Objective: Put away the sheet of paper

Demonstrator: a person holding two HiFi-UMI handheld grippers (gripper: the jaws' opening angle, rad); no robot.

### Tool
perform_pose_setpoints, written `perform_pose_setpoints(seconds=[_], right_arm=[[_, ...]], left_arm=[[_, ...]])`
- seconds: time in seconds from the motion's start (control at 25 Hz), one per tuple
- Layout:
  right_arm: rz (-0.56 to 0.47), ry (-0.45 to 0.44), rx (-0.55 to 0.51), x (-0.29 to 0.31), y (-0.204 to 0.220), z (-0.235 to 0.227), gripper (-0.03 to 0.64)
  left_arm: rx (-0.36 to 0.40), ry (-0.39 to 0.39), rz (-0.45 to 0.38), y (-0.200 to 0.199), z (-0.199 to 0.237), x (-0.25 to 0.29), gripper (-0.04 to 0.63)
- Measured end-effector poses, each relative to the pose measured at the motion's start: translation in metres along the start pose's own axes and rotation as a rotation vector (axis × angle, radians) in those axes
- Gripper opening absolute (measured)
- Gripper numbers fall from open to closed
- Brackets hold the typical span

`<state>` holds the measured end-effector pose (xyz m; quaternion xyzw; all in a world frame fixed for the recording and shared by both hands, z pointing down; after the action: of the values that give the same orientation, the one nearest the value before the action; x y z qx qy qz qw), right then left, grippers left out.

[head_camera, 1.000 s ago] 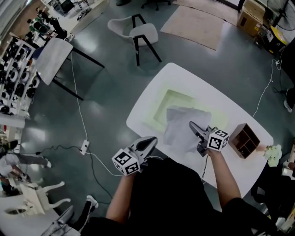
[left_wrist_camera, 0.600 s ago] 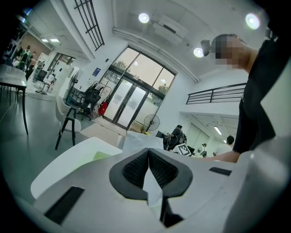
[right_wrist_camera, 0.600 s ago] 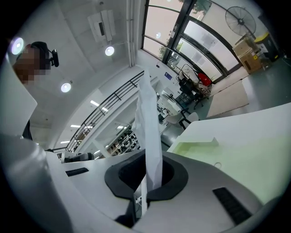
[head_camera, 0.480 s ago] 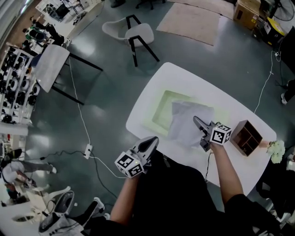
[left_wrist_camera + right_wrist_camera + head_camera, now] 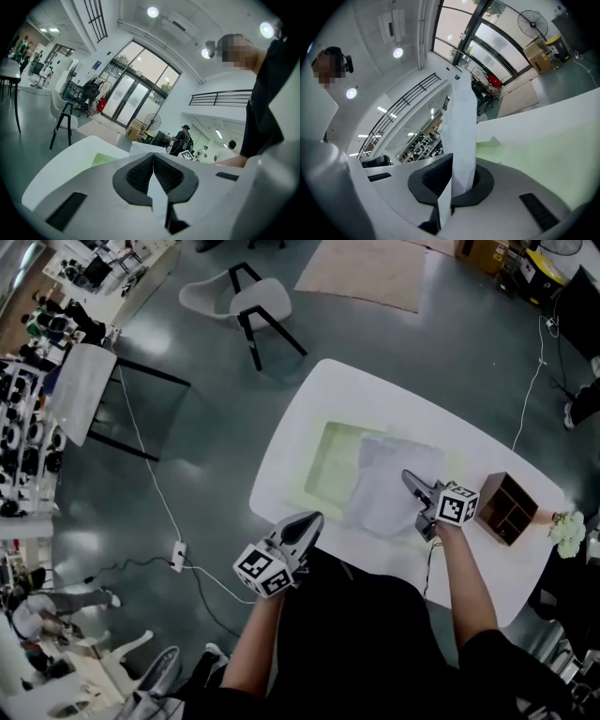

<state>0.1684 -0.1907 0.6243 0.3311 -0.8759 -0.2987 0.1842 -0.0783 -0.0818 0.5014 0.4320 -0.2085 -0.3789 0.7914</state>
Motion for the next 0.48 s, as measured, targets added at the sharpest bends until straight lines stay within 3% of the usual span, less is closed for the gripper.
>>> perform_pose_setpoints(seconds=[0.48], right_arm=[[0.067,0.110,0.041,-0.002,0.017,-0.055,-0.002]], left_arm=[[-0.069,0.041,0.049,0.015,0.030,0.024,0.005]])
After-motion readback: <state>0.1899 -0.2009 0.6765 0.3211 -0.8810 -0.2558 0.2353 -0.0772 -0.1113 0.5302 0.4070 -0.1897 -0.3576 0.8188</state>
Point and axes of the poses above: the fingertips, and each gripper's own axes: x forward along the fingers, z to its left, y out of its underside, the point moved 3 cm from there along -x, backward along the fingers, and after that the axes turned 15 degrees about -z, right-handed, at the moved point
